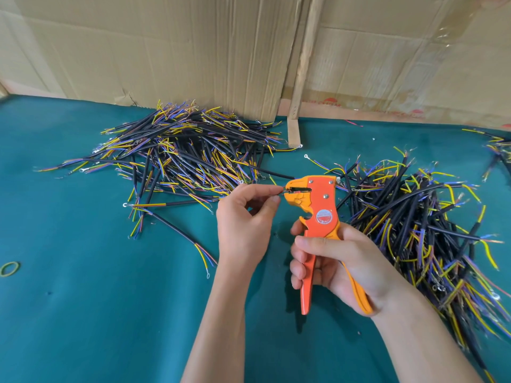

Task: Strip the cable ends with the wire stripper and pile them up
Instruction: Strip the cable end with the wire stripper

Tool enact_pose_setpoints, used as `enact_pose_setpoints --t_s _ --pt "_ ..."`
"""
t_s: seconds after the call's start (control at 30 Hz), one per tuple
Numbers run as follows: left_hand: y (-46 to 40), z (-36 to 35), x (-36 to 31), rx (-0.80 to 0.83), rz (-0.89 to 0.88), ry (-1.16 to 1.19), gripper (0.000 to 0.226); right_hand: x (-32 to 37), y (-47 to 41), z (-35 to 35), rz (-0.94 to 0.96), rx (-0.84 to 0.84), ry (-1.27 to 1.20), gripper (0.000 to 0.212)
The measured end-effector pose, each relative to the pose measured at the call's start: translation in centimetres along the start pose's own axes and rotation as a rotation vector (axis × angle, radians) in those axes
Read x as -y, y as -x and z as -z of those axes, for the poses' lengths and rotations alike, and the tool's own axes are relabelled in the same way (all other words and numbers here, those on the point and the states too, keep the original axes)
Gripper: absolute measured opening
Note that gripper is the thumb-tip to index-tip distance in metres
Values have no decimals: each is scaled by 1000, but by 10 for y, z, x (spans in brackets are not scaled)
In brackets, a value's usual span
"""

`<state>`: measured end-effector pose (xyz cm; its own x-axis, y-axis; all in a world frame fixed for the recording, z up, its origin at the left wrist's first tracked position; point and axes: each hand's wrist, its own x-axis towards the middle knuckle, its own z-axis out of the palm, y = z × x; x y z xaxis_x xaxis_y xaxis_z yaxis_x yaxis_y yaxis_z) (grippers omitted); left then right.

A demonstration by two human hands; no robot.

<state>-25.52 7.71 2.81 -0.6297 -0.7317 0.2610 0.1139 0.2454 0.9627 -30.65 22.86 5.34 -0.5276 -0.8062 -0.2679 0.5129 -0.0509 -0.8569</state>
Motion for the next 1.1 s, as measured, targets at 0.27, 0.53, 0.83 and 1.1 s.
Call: enact_pose_setpoints --t_s 0.27,0.53,0.83,1.1 --pt "0 0 0 3 -3 -18 29 -1 -1 4 -7 -36 81 28" --pt "0 0 -1 -43 37 -17 23 -3 -2 7 -10 -42 97 42" --pt "0 -3 -1 -4 2 -33 23 -2 -3 5 -19 -5 47 25" --pt "0 -2 -1 0 3 -18 24 -2 -2 5 5 14 19 19"
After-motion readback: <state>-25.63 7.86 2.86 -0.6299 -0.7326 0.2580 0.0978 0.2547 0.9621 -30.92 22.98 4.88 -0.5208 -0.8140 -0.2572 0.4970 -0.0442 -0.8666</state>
